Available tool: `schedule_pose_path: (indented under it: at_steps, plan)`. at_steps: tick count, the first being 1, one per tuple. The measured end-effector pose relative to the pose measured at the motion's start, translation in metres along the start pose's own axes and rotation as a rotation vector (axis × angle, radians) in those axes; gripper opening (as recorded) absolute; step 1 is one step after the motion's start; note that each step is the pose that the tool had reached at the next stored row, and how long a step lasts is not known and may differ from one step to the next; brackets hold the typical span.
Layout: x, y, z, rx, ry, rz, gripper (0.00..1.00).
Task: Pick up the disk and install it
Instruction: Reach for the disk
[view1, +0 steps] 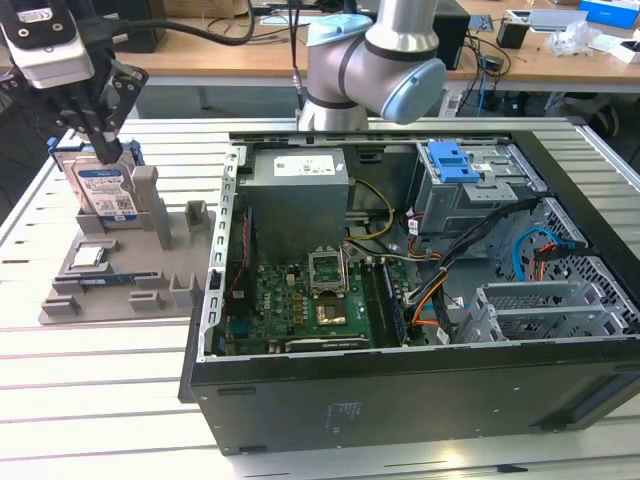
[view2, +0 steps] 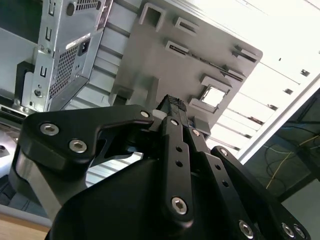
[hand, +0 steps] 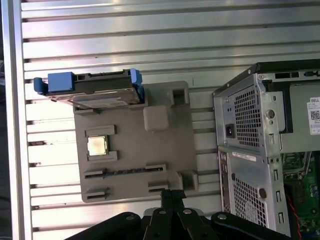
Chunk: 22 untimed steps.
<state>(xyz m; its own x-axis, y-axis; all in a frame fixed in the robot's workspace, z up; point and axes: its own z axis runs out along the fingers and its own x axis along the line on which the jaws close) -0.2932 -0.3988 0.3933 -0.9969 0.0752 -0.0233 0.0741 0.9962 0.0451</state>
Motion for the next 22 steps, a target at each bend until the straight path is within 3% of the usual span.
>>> schedule_pose_path:
  at_steps: [3,6,9,13,16,22]
  plan:
    - [0.0061,0.0,-0.0002,0.0003,0.0001,0.0,0.11]
    - [0.0212,0.0054,-0.0001,0.0007,0.0,0.0,0.11]
    - [0.0304,0.0094,-0.0001,0.0007,-0.0001,0.0,0.11]
    - [0.0379,0.013,-0.0001,0.0008,0.0,0.0,0.11]
    - [0.0504,0.0145,-0.0003,0.0008,0.0,0.0,0.11]
    - [0.0639,0.0153,-0.0006,0.0008,-0.0001,0.0,0.11]
